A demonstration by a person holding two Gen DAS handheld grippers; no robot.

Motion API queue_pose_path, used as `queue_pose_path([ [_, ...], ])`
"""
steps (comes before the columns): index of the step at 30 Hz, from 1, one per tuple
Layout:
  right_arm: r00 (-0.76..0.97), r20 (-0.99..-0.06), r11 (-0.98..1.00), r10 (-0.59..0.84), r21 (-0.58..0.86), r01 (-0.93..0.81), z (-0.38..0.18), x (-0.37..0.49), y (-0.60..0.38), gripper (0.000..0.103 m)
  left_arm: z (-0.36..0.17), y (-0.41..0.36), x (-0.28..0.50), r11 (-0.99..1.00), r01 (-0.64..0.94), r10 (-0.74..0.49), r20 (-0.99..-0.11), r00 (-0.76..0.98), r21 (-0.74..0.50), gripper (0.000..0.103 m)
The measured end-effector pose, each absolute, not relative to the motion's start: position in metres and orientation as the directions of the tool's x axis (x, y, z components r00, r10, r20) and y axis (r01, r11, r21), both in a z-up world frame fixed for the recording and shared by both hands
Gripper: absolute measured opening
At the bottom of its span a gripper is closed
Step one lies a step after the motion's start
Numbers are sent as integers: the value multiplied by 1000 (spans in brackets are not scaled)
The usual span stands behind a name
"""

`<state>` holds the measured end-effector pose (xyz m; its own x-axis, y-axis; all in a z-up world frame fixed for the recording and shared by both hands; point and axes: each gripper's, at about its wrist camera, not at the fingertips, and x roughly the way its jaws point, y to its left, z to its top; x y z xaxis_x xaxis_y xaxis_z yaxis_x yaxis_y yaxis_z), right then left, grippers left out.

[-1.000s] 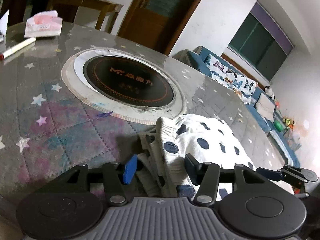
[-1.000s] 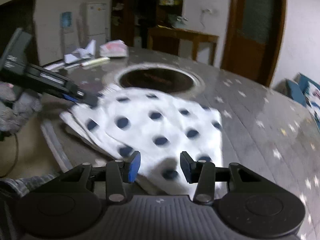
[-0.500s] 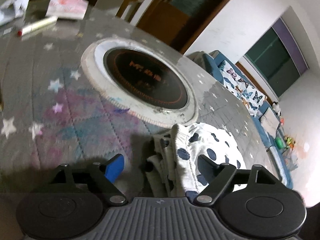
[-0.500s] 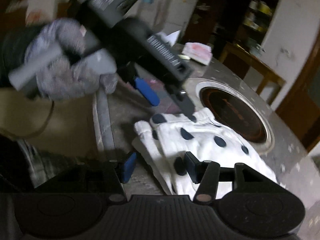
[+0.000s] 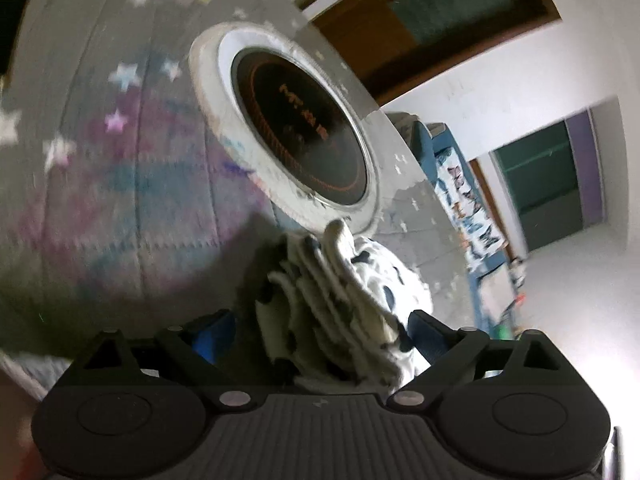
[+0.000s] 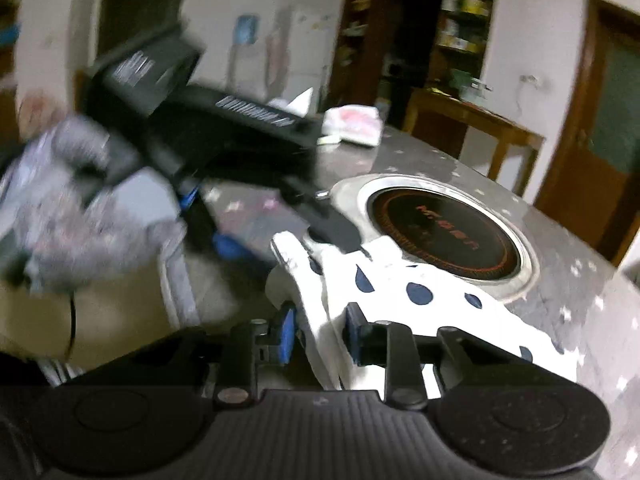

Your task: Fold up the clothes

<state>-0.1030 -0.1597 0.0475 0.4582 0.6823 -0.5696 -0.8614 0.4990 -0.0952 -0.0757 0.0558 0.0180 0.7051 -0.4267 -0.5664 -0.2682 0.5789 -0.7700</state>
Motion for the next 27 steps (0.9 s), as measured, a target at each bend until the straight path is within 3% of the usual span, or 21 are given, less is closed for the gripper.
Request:
queue_pose_path([
  [10, 454, -542, 523, 707, -31, -852, 50, -96, -176, 24, 0, 49, -65, 400, -311, -523, -494, 695, -862, 96],
  [12, 447, -541, 517, 712, -28, -856, 50, -97, -178, 23, -1, 50, -59, 404, -305, -519, -491, 700, -862, 90],
  [15, 437, -542, 510, 718, -18, -860, 50, -99, -182, 23, -7, 50, -50, 414, -317, -513, -507, 693, -853, 69],
  [17, 424, -552, 500, 718, -15, -866, 48, -99, -181, 23, -11, 50, -45, 428, -320, -511, -518, 686, -845, 48],
  [20, 395, -570, 497, 721, 27, -867, 46, -97, -183, 26, -18, 51, -41, 442, -320, -509, -528, 679, -838, 34],
  [27, 421, -545, 582, 725, 159, -797, 59, -64, -215, 28, -18, 54, -39, 477, -294, -501, -531, 684, -828, 32],
])
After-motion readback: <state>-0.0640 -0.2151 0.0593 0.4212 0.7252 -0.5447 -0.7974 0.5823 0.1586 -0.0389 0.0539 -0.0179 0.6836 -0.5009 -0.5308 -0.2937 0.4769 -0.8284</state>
